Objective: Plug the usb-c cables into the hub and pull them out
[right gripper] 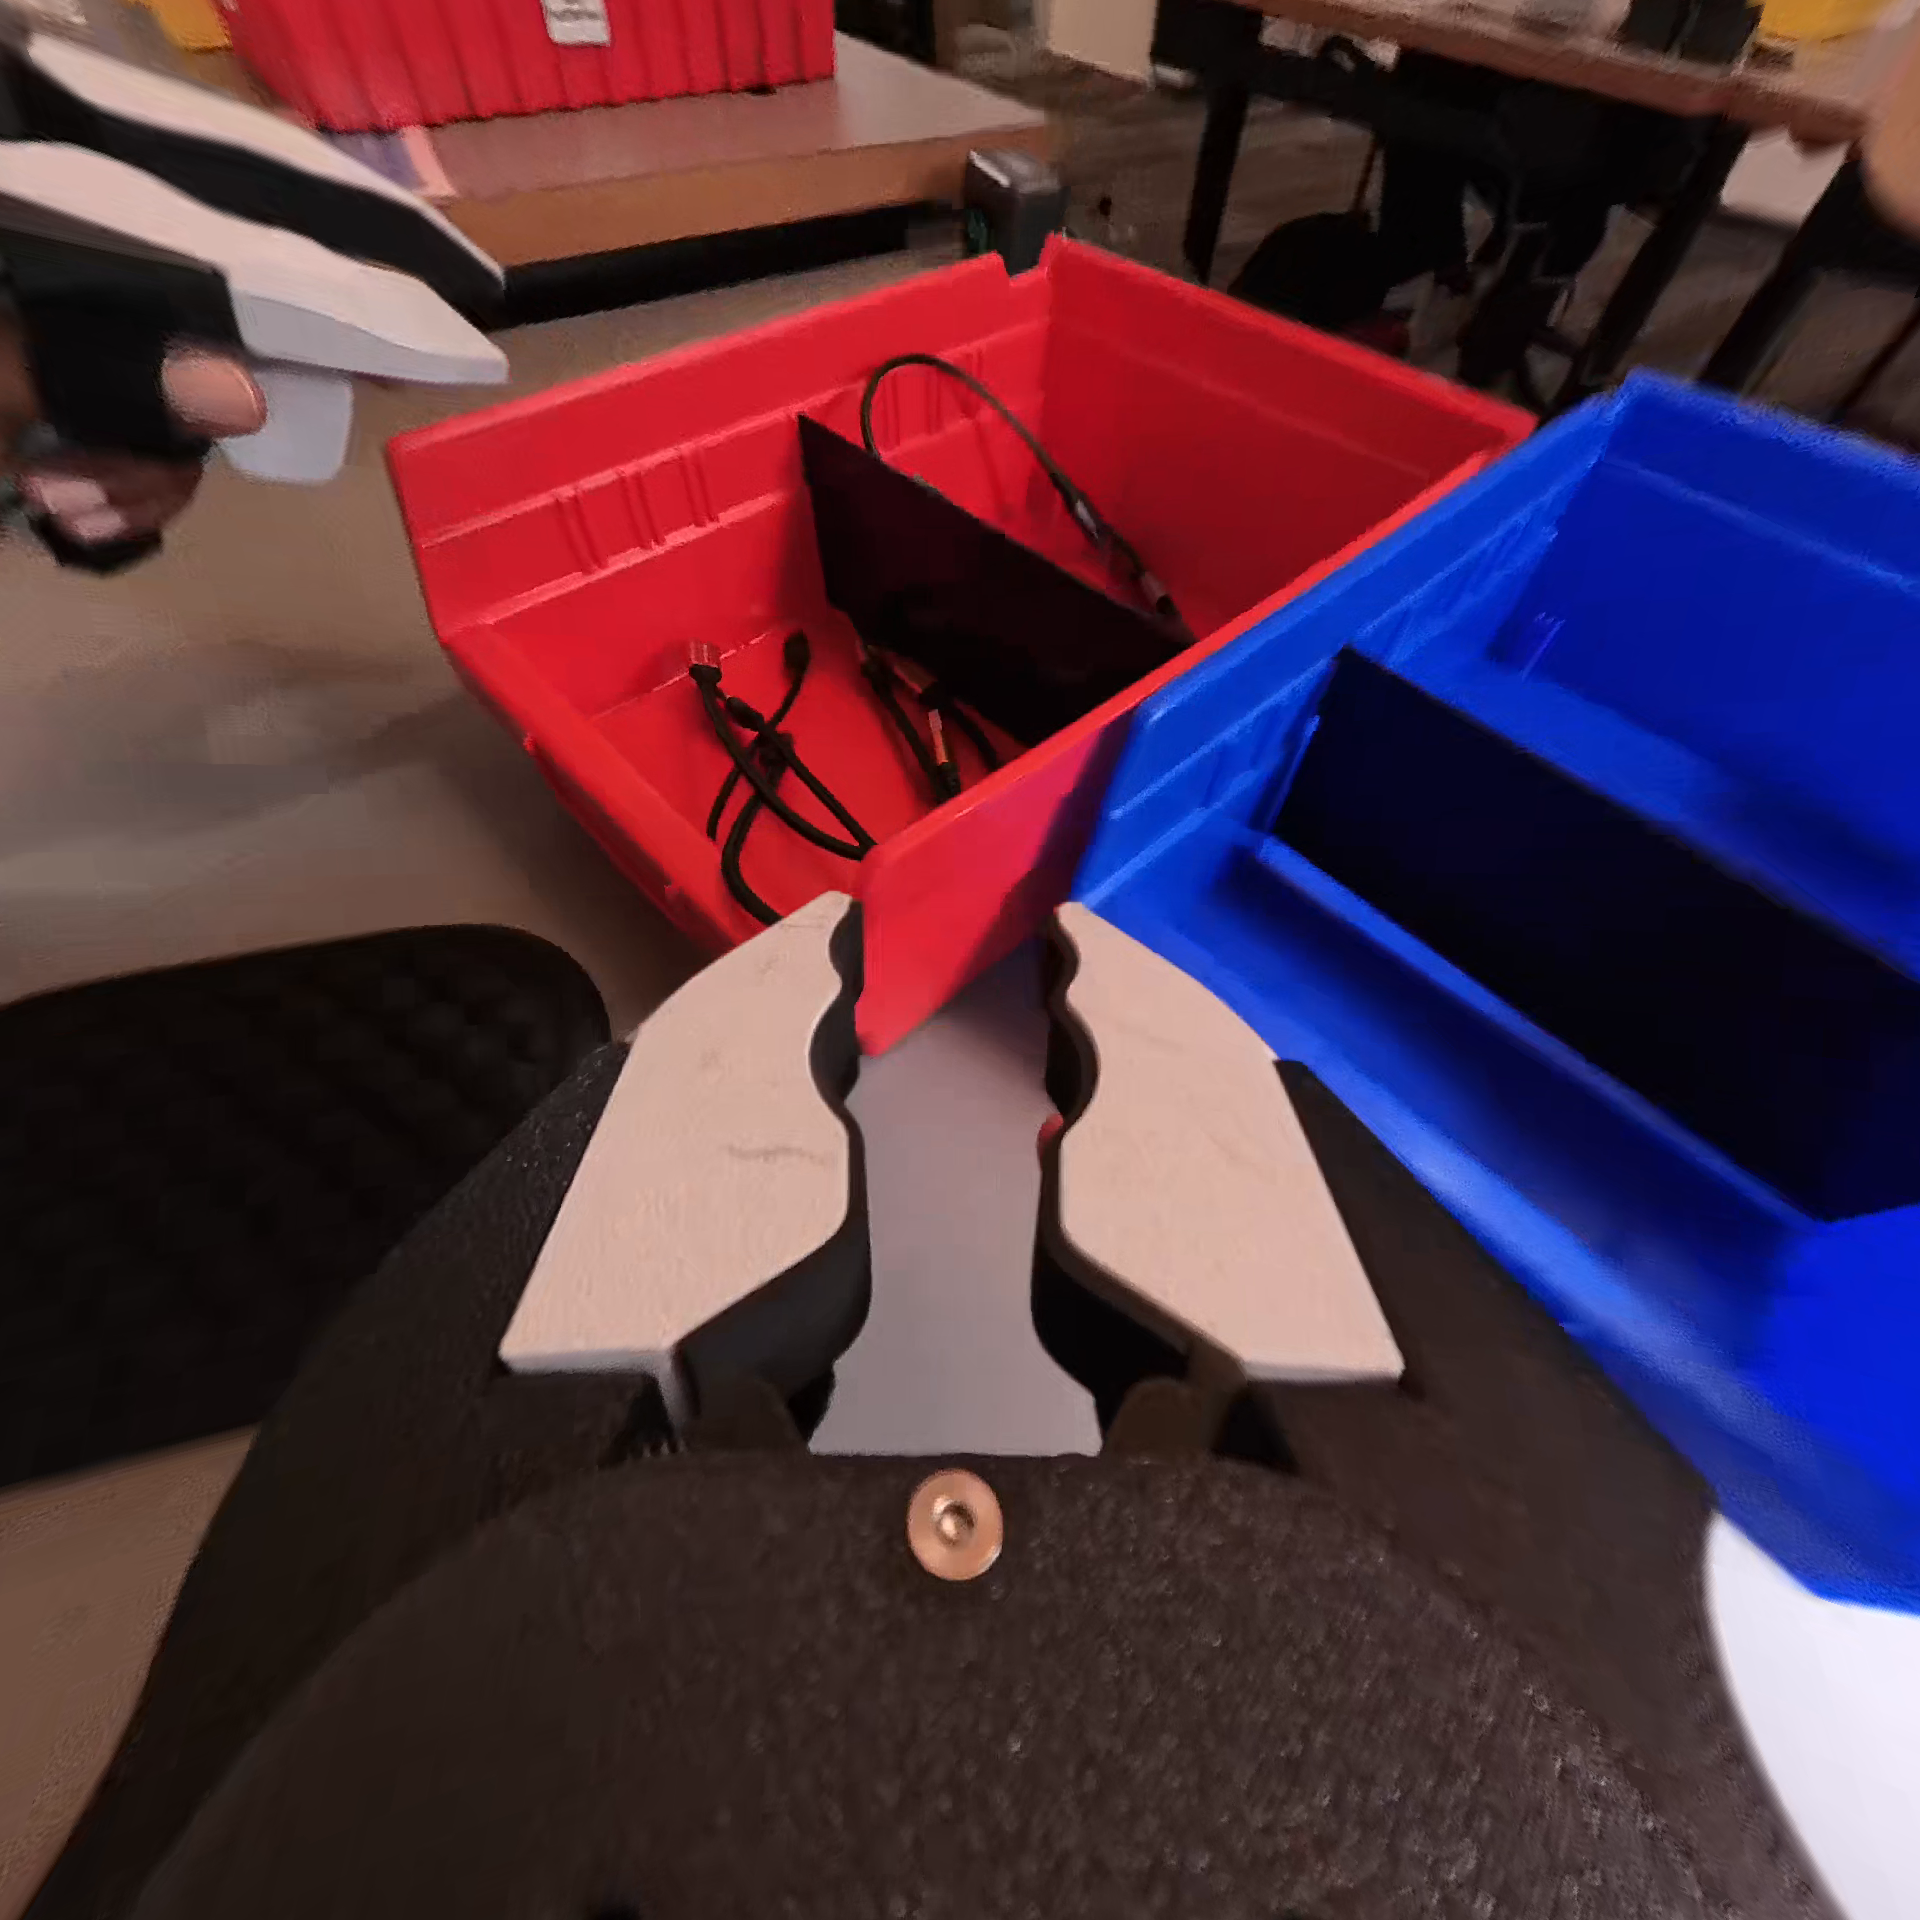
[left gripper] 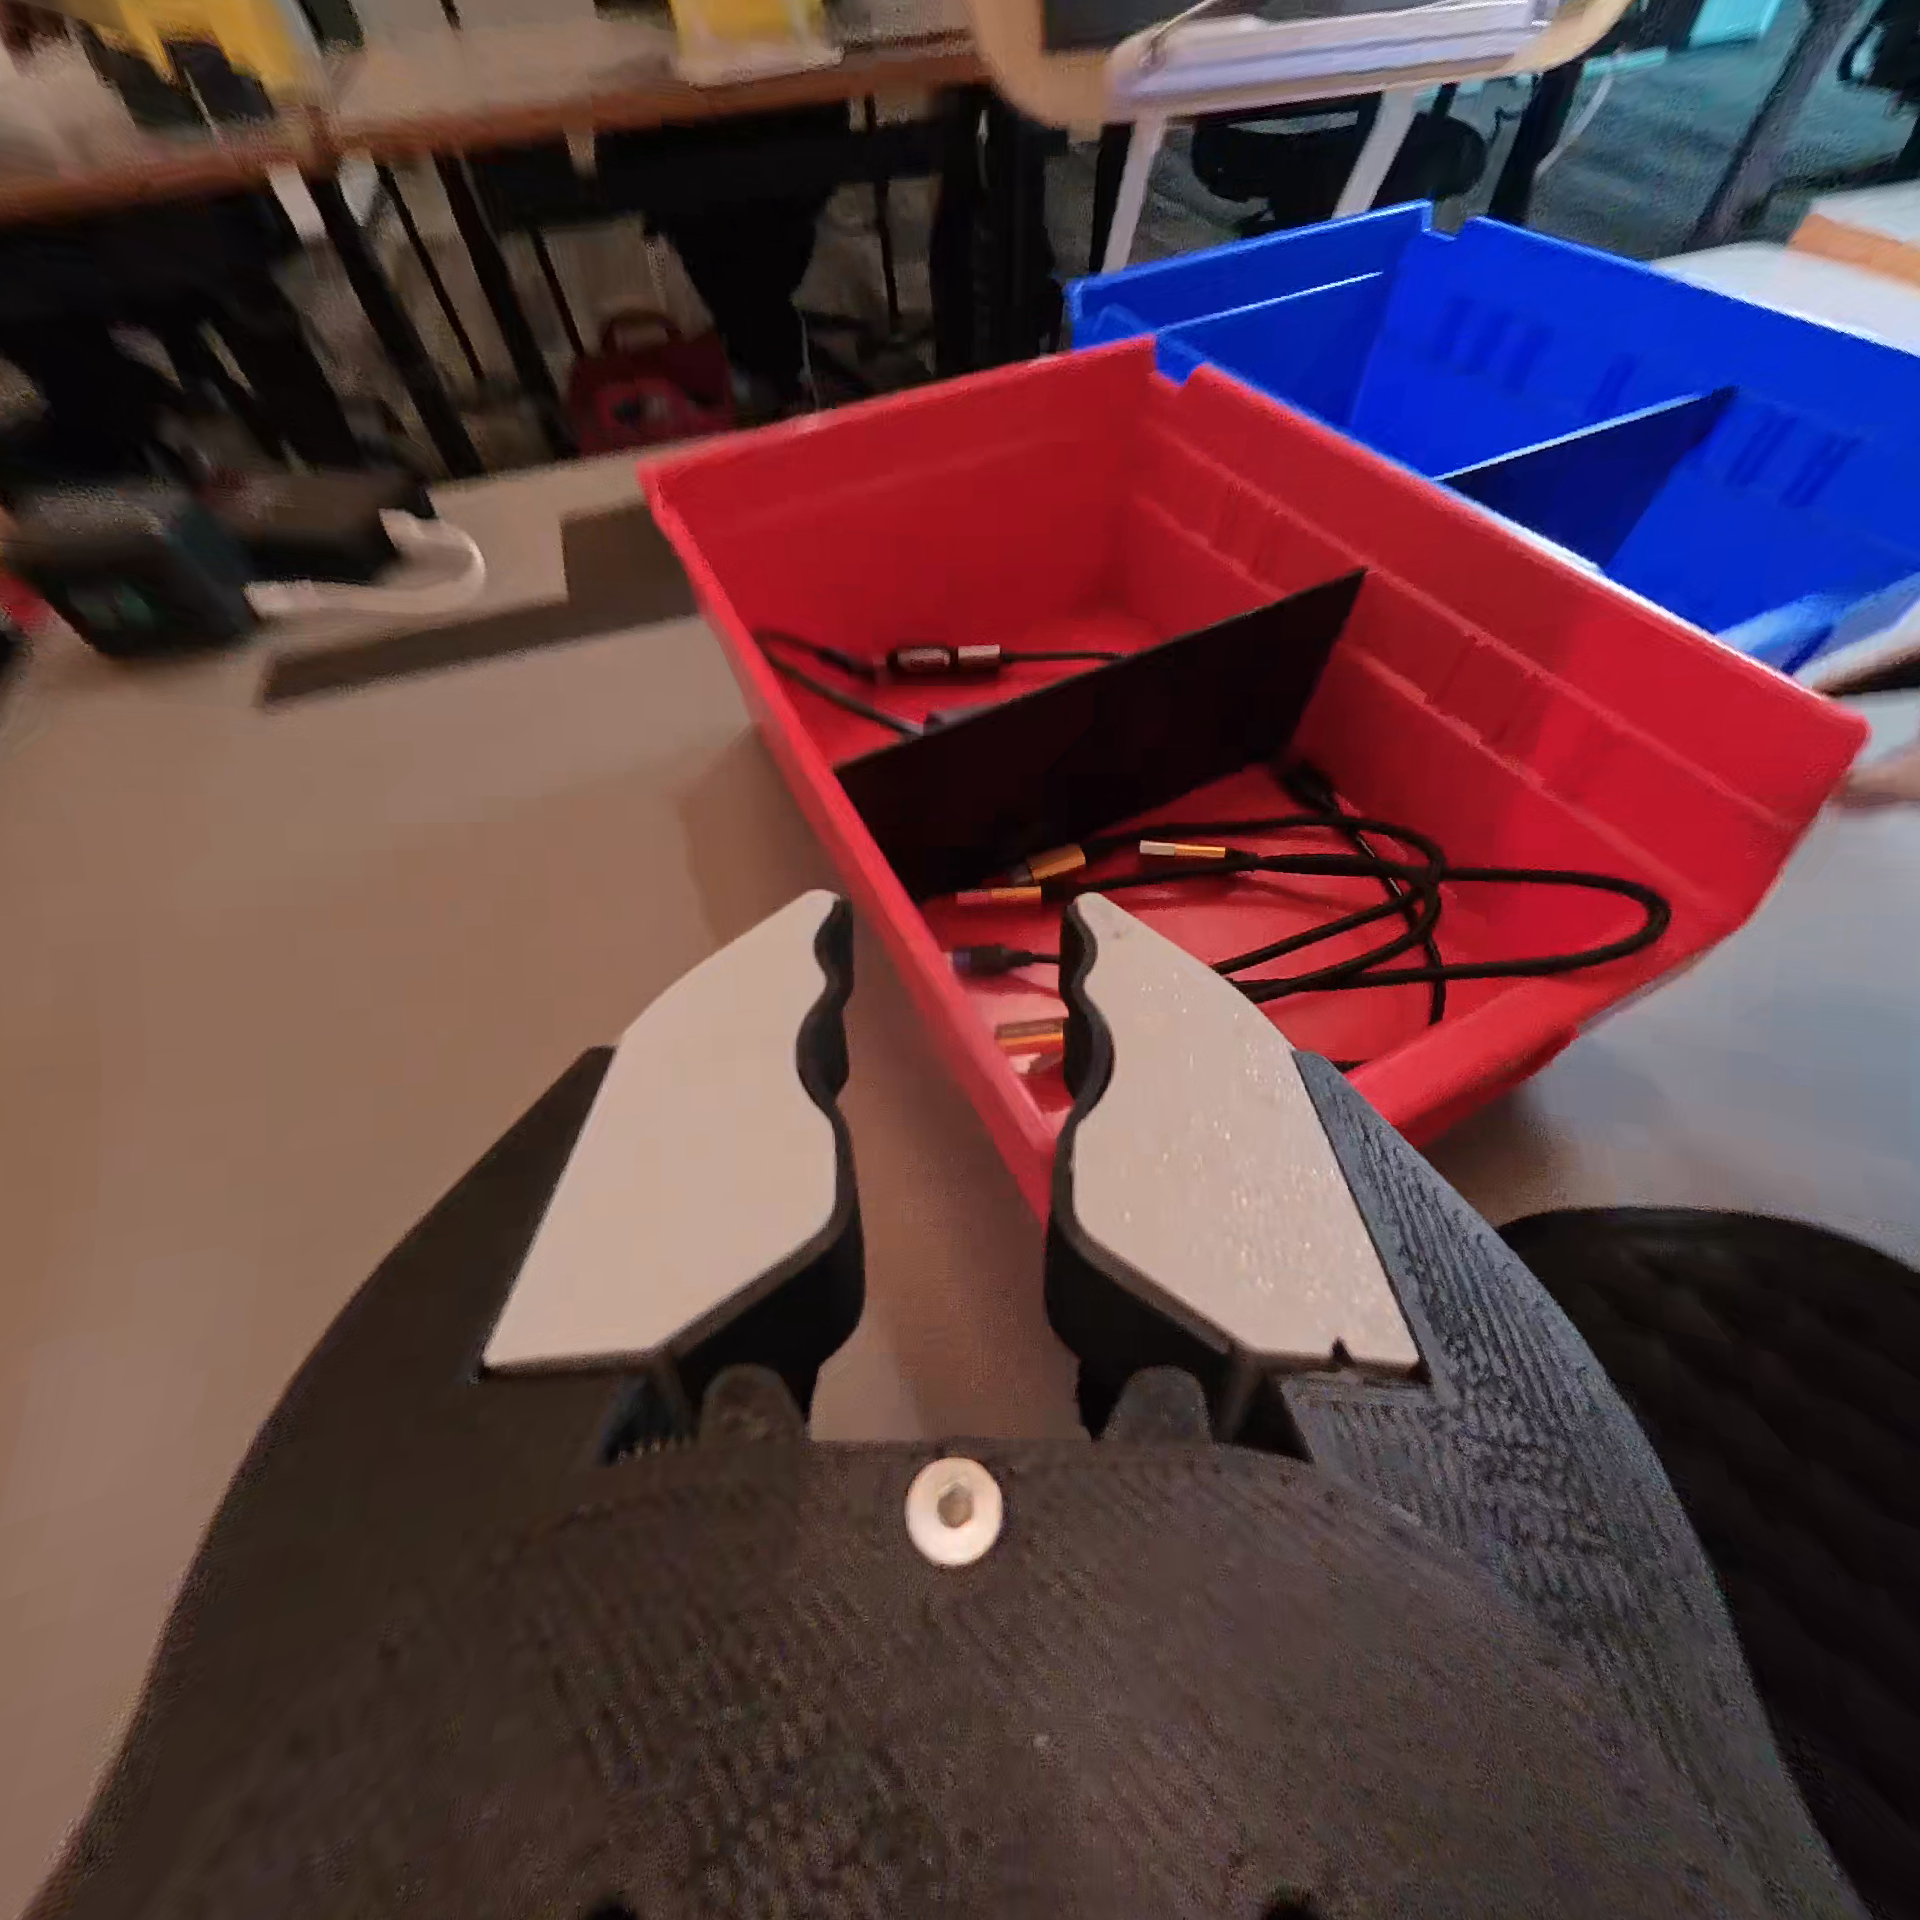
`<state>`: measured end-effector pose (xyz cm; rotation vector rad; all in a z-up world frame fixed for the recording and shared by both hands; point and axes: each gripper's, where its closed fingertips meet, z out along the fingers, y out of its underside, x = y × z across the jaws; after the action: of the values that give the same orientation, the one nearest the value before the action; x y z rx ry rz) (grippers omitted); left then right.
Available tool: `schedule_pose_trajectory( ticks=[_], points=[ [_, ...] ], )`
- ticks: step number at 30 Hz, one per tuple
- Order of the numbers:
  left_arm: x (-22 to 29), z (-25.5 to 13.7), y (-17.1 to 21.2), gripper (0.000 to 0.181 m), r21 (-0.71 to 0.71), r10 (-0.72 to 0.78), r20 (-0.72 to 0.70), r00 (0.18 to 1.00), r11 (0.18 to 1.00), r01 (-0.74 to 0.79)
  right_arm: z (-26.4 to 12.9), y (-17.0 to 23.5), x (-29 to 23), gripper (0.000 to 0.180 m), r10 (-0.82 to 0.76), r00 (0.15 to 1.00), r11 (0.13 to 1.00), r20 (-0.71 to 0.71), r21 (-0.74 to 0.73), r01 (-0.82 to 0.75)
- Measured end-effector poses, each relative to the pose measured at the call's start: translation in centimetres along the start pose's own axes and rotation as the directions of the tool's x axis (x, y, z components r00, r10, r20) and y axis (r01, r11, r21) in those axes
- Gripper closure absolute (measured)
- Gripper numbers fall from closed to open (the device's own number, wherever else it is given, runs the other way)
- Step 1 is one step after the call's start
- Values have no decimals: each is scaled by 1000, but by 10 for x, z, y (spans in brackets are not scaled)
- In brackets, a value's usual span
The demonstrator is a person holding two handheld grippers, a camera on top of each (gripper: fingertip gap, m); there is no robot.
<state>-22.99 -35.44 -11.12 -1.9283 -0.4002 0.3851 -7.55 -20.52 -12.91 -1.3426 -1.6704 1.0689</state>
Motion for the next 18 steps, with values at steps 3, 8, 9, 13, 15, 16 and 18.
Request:
schedule_pose_trajectory(
  ticks=[3,8,9,13,15,16,18],
  points=[
    [32,-12,-10,143,-74,192,-114,975,977,-202,-27,-14,32,144,-169,985,986,-38,-24,168],
    [94,6,33,132,-263,347,-400,848,843,-469,-19,25,81,142,-457,885,835,92,-299,462],
    [97,12,44,130,-298,396,-421,816,789,-537,-15,34,88,140,-520,845,782,124,-329,529],
    [105,32,76,123,-374,477,-520,709,619,-691,1,66,94,135,-608,744,609,277,-440,660],
    [107,41,86,126,-395,472,-563,679,568,-722,13,71,99,135,-621,731,582,283,-459,672],
    [108,44,89,132,-395,466,-587,662,549,-737,17,77,103,137,-620,726,558,298,-483,675],
    [116,45,94,142,-388,429,-646,632,528,-755,19,92,107,150,-598,730,521,331,-531,668]
  ],
)
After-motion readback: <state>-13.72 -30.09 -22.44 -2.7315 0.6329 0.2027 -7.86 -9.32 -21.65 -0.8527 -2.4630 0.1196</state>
